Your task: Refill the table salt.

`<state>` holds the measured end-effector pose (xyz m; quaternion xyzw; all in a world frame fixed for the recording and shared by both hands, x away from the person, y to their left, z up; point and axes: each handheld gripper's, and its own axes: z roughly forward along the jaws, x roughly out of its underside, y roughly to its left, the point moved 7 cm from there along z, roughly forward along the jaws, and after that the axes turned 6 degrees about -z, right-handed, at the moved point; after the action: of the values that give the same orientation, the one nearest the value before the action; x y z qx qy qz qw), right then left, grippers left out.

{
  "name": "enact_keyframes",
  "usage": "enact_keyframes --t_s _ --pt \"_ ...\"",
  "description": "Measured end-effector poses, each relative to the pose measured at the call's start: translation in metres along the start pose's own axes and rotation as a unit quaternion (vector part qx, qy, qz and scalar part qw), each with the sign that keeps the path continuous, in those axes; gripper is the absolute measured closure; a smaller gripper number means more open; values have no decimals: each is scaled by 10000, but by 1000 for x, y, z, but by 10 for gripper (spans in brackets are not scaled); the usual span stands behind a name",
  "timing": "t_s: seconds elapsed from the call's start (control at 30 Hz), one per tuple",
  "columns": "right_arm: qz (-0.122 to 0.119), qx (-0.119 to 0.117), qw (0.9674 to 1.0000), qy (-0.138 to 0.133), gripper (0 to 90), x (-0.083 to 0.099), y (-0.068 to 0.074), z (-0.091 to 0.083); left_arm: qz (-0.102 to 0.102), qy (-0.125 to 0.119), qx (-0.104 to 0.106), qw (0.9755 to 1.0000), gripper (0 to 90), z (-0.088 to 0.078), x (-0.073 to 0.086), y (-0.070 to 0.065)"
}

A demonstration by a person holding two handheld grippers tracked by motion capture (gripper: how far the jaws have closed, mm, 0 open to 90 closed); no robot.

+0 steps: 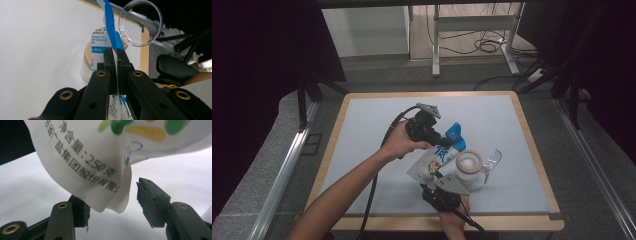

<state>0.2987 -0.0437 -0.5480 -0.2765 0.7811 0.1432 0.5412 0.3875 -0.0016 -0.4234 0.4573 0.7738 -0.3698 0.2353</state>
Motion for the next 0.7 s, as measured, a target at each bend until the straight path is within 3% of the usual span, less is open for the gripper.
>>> enact_keyframes --t_s 0.23,0.4,0.53,0.7 --pt "-35 -70 10000 8 453 1 -2 -5 -177 -357 -111 9991 900 -24 12 15" --pt "-23 -38 10000 -8 453 2 -7 -8 -364 -655 -291 9968 900 -41 24 33" --pt "-18 -31 10000 -7 451 2 -10 -11 -508 -914 -527 9931 900 -53 35 51" --pt "-36 -41 10000 -34 450 2 -12 -13 -592 -1210 -889 9869 900 -62 47 71"
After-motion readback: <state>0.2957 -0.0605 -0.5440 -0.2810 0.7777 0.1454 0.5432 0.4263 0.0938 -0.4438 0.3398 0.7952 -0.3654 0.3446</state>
